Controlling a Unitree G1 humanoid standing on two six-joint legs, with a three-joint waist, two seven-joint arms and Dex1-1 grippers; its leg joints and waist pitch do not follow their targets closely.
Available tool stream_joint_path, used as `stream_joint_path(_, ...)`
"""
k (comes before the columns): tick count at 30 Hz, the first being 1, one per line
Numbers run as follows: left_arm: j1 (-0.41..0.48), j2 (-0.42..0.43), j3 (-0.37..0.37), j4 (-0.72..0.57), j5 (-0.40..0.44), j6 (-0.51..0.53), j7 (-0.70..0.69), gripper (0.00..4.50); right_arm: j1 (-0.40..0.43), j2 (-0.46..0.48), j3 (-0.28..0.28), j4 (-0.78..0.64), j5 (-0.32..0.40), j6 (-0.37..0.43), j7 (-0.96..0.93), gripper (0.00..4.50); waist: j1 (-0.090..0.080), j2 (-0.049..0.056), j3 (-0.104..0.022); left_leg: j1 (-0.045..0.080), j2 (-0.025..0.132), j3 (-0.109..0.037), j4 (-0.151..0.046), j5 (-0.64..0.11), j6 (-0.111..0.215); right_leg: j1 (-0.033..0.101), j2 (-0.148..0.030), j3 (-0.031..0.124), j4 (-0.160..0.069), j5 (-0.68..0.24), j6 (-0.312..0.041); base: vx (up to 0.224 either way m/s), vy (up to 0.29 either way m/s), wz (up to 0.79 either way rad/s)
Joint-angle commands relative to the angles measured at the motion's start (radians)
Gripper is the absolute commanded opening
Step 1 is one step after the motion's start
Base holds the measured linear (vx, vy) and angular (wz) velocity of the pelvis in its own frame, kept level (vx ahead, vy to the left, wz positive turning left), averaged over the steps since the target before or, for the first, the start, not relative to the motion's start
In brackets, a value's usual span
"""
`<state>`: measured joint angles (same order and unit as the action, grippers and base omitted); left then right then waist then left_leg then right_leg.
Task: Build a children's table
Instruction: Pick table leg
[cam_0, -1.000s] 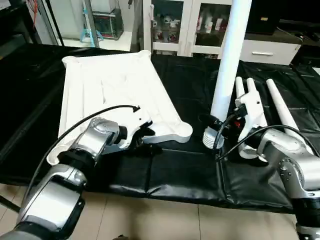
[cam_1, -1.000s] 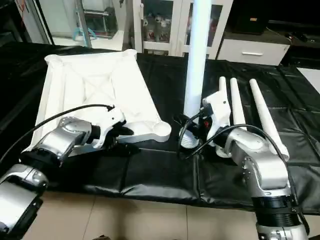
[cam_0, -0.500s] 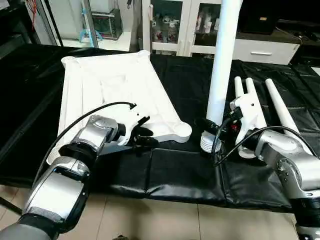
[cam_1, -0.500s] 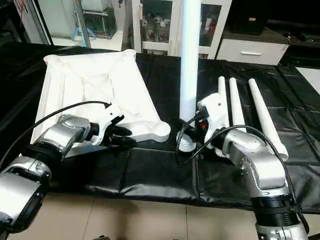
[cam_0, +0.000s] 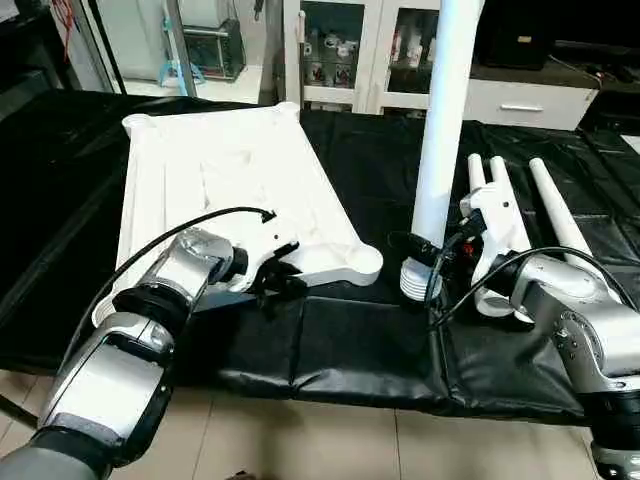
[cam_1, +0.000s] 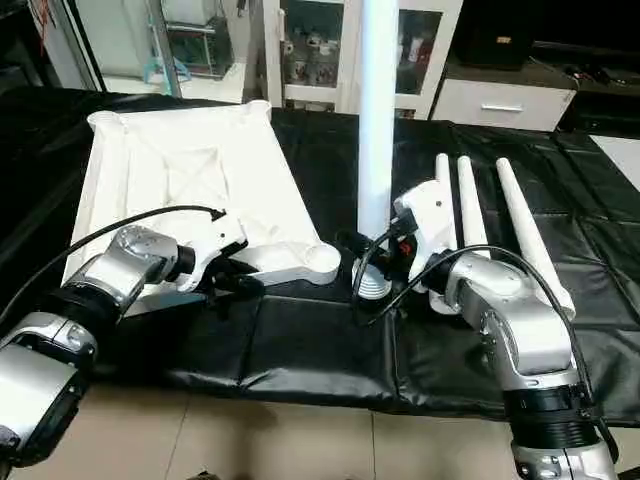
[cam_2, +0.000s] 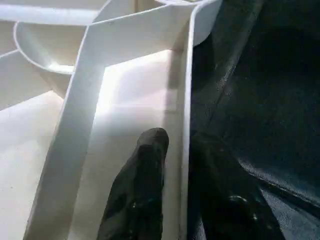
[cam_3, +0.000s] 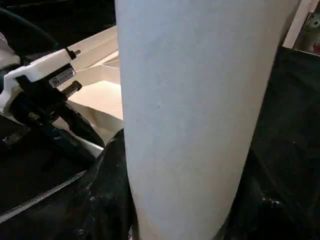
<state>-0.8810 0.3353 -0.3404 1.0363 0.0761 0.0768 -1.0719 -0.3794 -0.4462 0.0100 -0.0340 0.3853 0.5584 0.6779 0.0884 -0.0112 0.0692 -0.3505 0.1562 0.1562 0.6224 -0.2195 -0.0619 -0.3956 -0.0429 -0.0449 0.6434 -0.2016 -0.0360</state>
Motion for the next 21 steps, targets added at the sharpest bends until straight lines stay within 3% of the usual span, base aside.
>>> stream_joint_path(1,0.024,0.004,-0.016,0.018,0.022,-0.014,-0.014,0.75,-0.023,-0.008,-0.004,0.003,0.002,-0.001,0.008,1.86,0.002,-0.005,-0.071,0.000,0.070,-0.021,-0.075,-0.089,0.033,0.065,-0.116,0.063,-0.092,-0.140,-0.218,0.000,0.000,0.00)
stream_joint_path(3,0.053,-0.002,-0.013,0.003,0.023,-0.074,-0.024,0.60,-0.028,-0.006,-0.005,0.012,0.008,0.010,0.011,1.86,0.004,-0.003,-0.072,0.000,0.071,-0.021,-0.075,-0.087,0.034,0.065,-0.118,0.063,-0.093,-0.150,-0.215,0.000,0.000,0.00)
stream_joint_path(7,0.094,-0.010,-0.021,-0.033,0.025,-0.090,-0.032,0.26,-0.030,-0.006,-0.010,0.016,0.019,0.022,0.020,1.86,0.001,-0.004,-0.073,0.000,0.076,-0.022,-0.077,-0.076,0.037,0.064,-0.117,0.061,-0.086,-0.109,-0.227,0.000,0.000,0.00)
stream_joint_path(10,0.174,-0.005,-0.034,-0.152,-0.009,-0.085,-0.115,0.04,-0.034,0.000,-0.046,-0.004,0.088,0.079,0.040,1.86,0.001,-0.003,-0.074,-0.001,0.078,-0.021,-0.077,-0.059,0.048,0.065,-0.121,0.061,-0.081,-0.073,-0.239,0.000,0.000,0.00)
stream_joint_path(14,0.251,0.031,-0.058,-0.324,-0.055,-0.039,-0.223,0.00,-0.027,-0.025,-0.053,-0.017,0.140,0.131,0.100,1.86,0.003,-0.003,-0.075,0.001,0.080,-0.017,-0.079,-0.044,0.065,0.061,-0.120,0.060,-0.081,-0.077,-0.235,0.000,0.000,0.00)
stream_joint_path(15,0.264,0.039,-0.063,-0.356,-0.060,-0.027,-0.237,0.00,-0.024,-0.031,-0.053,-0.020,0.148,0.139,0.112,1.86,0.005,0.002,-0.076,0.001,0.081,-0.018,-0.078,-0.038,0.068,0.060,-0.121,0.060,-0.080,-0.071,-0.235,0.000,0.000,0.00)
stream_joint_path(18,0.306,0.064,-0.086,-0.444,-0.046,-0.013,-0.246,0.00,-0.008,-0.050,-0.050,-0.033,0.181,0.168,0.159,1.86,0.005,0.004,-0.071,0.004,0.082,-0.016,-0.081,-0.076,0.062,0.056,-0.120,0.060,-0.088,-0.138,-0.223,0.000,0.000,0.00)
stream_joint_path(21,0.328,0.068,-0.086,-0.476,-0.014,-0.019,-0.204,0.00,0.003,-0.059,-0.042,-0.028,0.195,0.192,0.178,1.86,0.003,0.001,-0.064,0.006,0.078,-0.015,-0.084,-0.125,0.046,0.051,-0.119,0.060,-0.104,-0.267,-0.193,0.000,0.000,0.00)
